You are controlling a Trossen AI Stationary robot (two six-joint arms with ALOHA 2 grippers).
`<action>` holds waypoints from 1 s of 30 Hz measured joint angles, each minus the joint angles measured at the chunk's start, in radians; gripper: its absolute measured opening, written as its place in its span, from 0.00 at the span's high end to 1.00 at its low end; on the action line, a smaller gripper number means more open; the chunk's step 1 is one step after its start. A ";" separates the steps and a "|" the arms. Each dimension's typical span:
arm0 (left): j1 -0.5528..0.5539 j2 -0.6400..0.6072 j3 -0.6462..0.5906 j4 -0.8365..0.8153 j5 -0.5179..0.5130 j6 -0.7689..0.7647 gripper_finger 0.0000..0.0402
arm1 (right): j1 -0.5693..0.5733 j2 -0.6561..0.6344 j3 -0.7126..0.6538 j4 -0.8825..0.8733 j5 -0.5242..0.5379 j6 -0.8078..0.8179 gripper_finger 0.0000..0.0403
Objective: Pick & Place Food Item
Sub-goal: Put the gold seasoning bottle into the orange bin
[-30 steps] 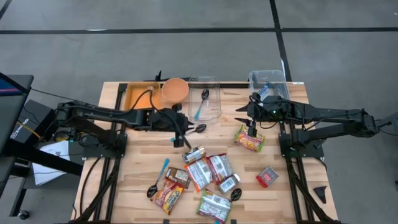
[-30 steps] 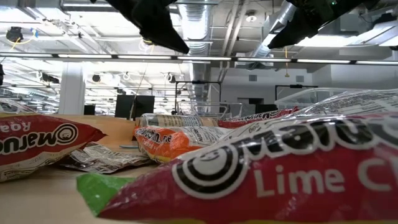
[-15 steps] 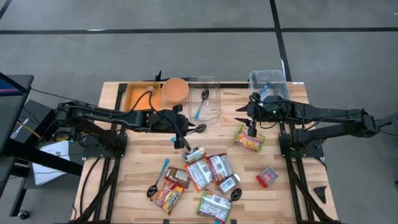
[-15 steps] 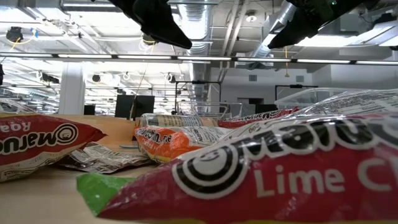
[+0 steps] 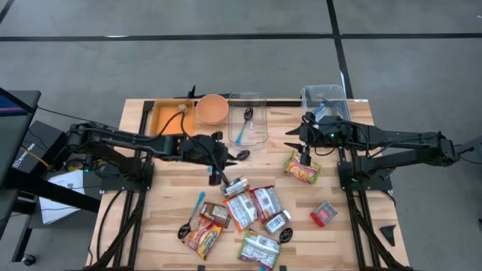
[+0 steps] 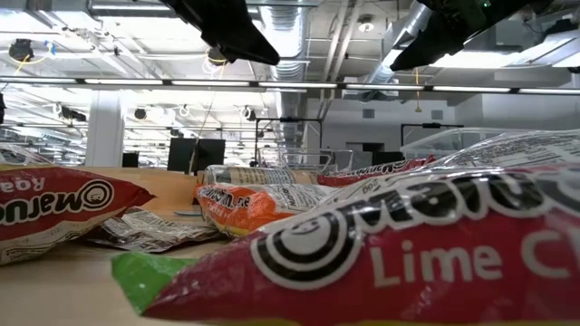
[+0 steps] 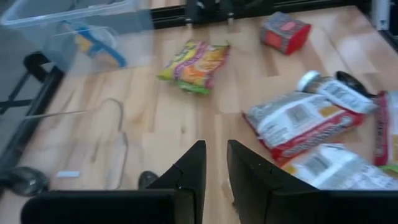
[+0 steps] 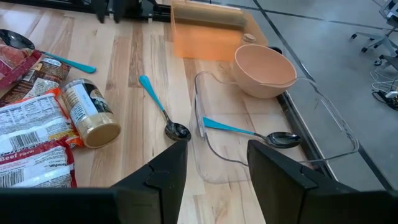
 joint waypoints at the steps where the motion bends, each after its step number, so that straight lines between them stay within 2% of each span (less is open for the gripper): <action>1: -0.006 0.000 0.000 0.000 0.000 0.000 0.85 | 0.000 0.000 0.000 0.000 0.000 0.000 0.59; 7: -0.080 0.014 -0.017 -0.028 0.000 0.002 0.84 | 0.000 0.000 0.000 -0.002 0.000 0.000 0.59; 12: -0.161 0.014 -0.098 -0.031 -0.014 -0.001 0.77 | 0.000 0.000 0.000 -0.005 0.000 0.000 0.59; 16: -0.210 0.014 -0.172 -0.010 -0.061 -0.101 0.65 | 0.000 0.000 0.000 -0.005 0.000 0.000 0.59; 21: -0.247 0.014 -0.275 0.131 -0.090 -0.170 0.47 | 0.000 0.000 0.000 0.001 0.000 0.010 0.59; 26: -0.240 0.014 -0.346 0.235 -0.106 -0.249 0.33 | 0.000 0.003 0.000 0.001 0.000 0.016 0.59; 30: -0.217 0.017 -0.399 0.308 -0.123 -0.334 0.26 | 0.000 0.003 0.000 0.002 0.000 0.019 0.59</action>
